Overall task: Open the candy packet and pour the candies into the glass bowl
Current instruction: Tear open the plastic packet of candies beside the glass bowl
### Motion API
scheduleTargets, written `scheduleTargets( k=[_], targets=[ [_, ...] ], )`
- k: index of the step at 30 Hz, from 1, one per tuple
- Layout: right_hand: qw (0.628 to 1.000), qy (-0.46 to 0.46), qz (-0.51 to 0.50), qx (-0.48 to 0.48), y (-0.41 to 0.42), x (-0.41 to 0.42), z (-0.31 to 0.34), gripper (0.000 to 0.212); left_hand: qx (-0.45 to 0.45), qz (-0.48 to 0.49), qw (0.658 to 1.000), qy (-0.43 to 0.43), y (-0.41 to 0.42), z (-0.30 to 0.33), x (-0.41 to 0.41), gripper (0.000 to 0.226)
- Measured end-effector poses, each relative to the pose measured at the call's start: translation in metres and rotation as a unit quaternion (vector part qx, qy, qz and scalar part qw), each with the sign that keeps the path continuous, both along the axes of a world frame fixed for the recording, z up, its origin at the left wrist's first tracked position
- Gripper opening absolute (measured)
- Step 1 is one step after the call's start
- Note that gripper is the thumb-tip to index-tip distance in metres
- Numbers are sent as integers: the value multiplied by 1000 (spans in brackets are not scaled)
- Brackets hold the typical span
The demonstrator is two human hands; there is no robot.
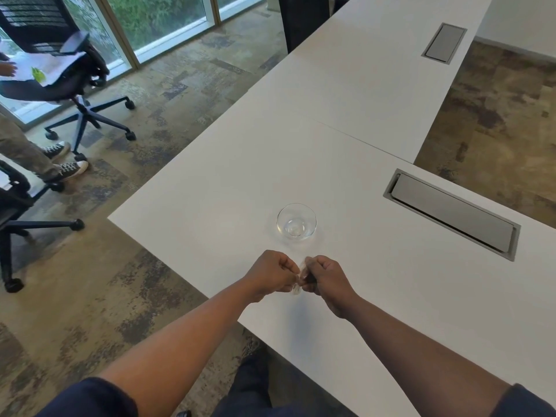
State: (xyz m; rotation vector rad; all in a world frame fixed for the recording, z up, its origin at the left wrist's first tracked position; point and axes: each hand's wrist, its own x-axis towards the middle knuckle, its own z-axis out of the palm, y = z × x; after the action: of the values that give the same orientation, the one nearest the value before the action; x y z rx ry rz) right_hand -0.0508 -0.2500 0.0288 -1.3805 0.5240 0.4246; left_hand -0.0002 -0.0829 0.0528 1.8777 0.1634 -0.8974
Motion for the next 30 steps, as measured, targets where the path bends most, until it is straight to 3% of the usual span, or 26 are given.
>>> scheduleTargets(
  k=[2, 7, 17, 23, 30],
  targets=[
    [1000, 13, 8, 18, -1, -1, -1, 29, 2, 11, 1000, -6, 1, -1, 0, 13],
    [992, 65, 103, 32, -1, -2, -2, 40, -1, 45, 999, -27, -2, -4, -1, 12],
    [983, 94, 156, 25, 2, -2, 3, 10, -13, 59, 998, -6, 4, -5, 1, 22],
    [986, 95, 130, 52, 6, -4, 7, 46, -28, 43, 999, -5, 5, -2, 1, 18],
    [987, 92, 108, 79, 5, -3, 7, 19, -62, 63, 996, 29, 11, -2, 1, 25]
  ],
)
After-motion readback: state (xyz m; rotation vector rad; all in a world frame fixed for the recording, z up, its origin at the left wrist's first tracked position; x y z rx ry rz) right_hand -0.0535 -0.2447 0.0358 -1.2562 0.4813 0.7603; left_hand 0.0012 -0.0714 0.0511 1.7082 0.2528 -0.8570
